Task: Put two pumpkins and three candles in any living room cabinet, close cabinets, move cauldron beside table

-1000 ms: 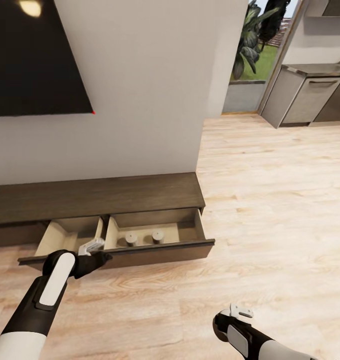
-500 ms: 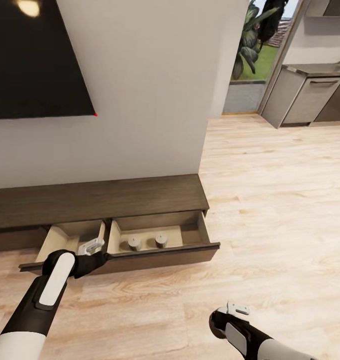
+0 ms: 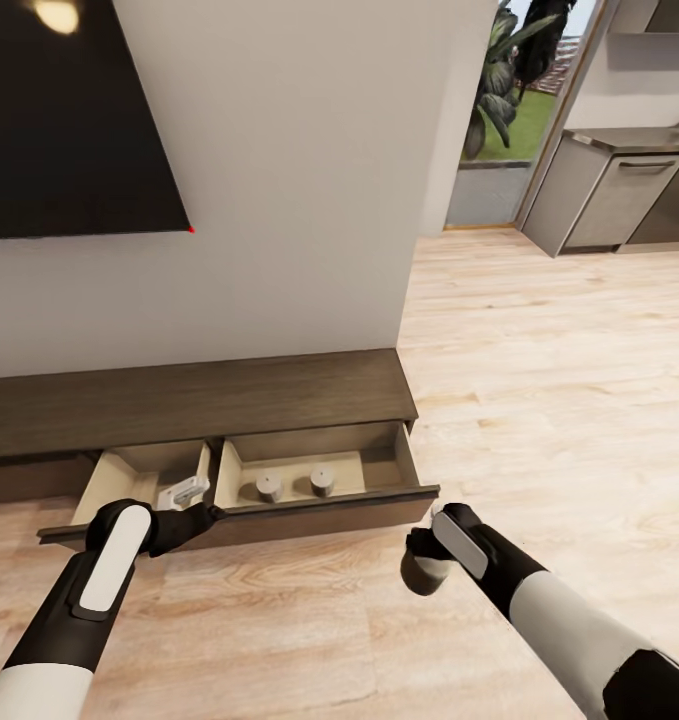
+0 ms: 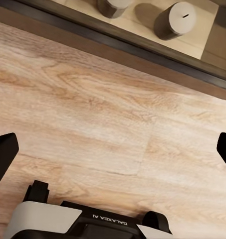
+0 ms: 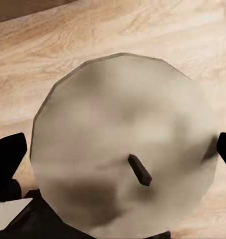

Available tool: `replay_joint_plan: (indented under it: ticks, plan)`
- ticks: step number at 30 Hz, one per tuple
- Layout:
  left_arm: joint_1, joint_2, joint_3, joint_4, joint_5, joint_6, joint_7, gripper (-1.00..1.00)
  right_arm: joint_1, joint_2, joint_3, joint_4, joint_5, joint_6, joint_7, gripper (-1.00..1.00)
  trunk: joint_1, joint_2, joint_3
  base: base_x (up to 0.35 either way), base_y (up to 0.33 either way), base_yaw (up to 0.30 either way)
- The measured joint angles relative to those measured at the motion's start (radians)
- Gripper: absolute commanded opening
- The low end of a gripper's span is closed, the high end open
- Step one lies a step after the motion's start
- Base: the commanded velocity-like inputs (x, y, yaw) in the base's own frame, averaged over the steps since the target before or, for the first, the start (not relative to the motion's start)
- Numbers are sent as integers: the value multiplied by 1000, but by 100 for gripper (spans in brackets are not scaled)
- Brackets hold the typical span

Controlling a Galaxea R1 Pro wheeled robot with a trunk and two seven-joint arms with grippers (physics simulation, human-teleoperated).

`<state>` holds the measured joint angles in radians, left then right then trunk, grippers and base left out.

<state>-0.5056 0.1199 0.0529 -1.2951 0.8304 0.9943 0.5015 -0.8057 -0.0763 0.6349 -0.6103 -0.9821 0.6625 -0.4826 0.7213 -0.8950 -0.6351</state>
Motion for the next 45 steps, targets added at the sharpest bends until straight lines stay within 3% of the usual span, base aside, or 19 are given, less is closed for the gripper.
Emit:
replay_joint_plan:
  ticks: [3,7,21,31,34,37,40,45]
  plan:
    - [0,1,-1,0,-2,0,1,100,-23,0,-59,-4,-1,10,-3,-100,0,0,0,219,0,0]
    - [0,3,-2,0,-3,0,1,100,-48,2,-76,-6,8,9,-13,-100,-1,0,0,306,0,0]
    - [0,4,-1,0,-1,0,1,100,-66,7,-79,-7,10,4,-14,-100,0,0,0,312,0,0]
    - [0,4,-1,0,2,0,0,100,-68,26,-75,-7,20,2,-14,-100,0,0,0,240,59,0]
    - [0,4,-1,0,3,0,0,100,-68,40,-69,-6,23,-37,-12,-100,0,0,0,38,9,0]
    - [0,4,-1,0,3,0,0,100,-68,60,-60,-5,62,-76,-13,-100,0,0,0,9,2,0]
    - [0,4,-1,0,3,0,0,100,-68,85,-57,-5,142,-91,-6,-100,0,0,0,2,1,0]
    - [0,4,-1,0,4,0,0,100,-68,94,-56,-4,176,-93,-3,-100,0,0,0,0,0,0]
